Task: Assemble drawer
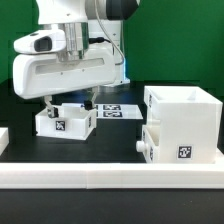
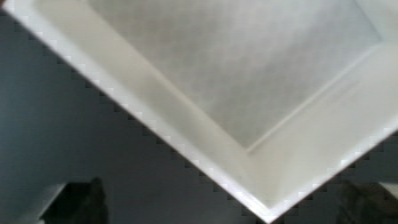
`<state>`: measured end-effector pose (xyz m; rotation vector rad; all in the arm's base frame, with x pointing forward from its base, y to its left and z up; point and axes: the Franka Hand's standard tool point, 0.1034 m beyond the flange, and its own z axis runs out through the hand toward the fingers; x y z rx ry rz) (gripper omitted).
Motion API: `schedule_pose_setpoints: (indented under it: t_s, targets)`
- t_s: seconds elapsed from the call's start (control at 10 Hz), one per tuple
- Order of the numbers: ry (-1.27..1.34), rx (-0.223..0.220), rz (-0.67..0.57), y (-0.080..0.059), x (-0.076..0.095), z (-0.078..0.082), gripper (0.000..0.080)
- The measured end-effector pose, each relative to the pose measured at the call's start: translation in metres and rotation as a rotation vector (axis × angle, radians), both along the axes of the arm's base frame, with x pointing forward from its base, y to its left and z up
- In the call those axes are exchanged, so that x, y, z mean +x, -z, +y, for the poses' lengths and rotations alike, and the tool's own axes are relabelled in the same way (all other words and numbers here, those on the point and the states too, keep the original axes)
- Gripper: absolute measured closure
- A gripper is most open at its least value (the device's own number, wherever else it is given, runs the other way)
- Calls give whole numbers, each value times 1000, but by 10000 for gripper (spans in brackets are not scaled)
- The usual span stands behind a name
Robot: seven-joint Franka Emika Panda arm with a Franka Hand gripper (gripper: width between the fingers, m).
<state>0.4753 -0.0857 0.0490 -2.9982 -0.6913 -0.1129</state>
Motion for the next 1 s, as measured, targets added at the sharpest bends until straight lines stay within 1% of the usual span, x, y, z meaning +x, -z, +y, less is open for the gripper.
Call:
schedule_pose_setpoints:
  t_s: [0.2, 0.3, 0.4, 0.5, 0.7, 1.0]
  targets:
    - [152, 13, 6, -1, 1, 2, 151]
    - [248, 9, -25, -9, 5, 5, 151]
    - [365, 20, -21, -10, 0, 7, 151]
    - [434, 26, -20, -9, -5, 8, 151]
    - [609, 51, -5, -3, -15, 10, 151]
    - [602, 52, -7, -3, -14, 12, 151]
